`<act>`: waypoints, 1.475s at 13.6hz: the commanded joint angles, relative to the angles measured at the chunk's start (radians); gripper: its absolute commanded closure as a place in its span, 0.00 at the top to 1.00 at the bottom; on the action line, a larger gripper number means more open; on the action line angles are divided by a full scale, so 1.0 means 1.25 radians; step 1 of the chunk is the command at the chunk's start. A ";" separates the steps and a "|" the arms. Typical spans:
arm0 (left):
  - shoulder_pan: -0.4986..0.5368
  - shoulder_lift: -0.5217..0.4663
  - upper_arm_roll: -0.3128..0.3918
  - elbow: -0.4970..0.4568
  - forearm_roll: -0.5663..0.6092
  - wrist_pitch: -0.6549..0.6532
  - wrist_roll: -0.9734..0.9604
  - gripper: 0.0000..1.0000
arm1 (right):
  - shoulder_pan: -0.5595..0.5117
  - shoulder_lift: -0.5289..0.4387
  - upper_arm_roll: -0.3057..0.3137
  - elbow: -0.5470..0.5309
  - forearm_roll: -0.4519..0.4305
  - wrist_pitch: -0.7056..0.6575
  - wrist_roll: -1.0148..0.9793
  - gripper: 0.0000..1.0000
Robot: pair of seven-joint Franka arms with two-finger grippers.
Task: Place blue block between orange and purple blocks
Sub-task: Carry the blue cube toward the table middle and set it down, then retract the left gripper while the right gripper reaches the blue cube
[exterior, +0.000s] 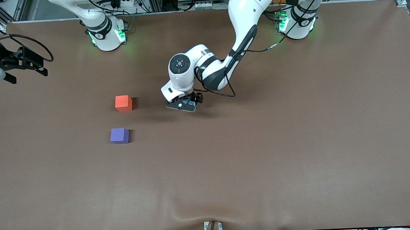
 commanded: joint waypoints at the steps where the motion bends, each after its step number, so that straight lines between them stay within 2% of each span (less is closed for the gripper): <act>1: 0.050 -0.146 0.032 -0.028 0.027 -0.151 -0.004 1.00 | 0.000 0.050 0.005 0.009 -0.008 0.003 -0.008 1.00; 3: 0.135 -0.227 0.035 -0.028 0.028 -0.262 -0.004 1.00 | -0.004 0.170 0.005 0.009 -0.012 0.023 -0.008 1.00; 4: 0.180 -0.262 0.035 -0.028 0.030 -0.304 -0.002 1.00 | -0.006 0.200 0.005 0.015 -0.014 0.035 -0.014 1.00; 6: 0.258 -0.321 0.035 -0.029 0.031 -0.382 0.012 1.00 | 0.006 0.207 0.007 0.016 -0.074 0.074 -0.025 1.00; 8: 0.339 -0.367 0.035 -0.034 0.032 -0.447 0.109 1.00 | 0.033 0.220 0.008 0.006 -0.080 0.100 -0.010 1.00; 9: 0.373 -0.394 0.036 -0.058 0.033 -0.450 0.125 1.00 | 0.043 0.225 0.009 0.004 -0.054 0.108 0.023 1.00; 11: 0.448 -0.423 0.031 -0.071 0.059 -0.449 0.136 1.00 | 0.058 0.235 0.009 -0.011 0.051 0.113 0.112 1.00; 12: 0.471 -0.440 0.034 -0.093 0.063 -0.442 0.136 1.00 | 0.071 0.235 0.009 -0.023 0.082 0.124 0.148 1.00; 14: 0.534 -0.475 0.029 -0.147 0.066 -0.384 0.146 1.00 | 0.136 0.235 0.009 -0.042 0.085 0.140 0.240 1.00; 16: 0.553 -0.501 0.032 -0.188 0.069 -0.350 0.206 1.00 | 0.209 0.236 0.009 -0.077 0.085 0.182 0.362 1.00; 20: 0.633 -0.526 0.029 -0.198 0.068 -0.346 0.285 1.00 | 0.340 0.260 0.009 -0.178 0.085 0.357 0.530 1.00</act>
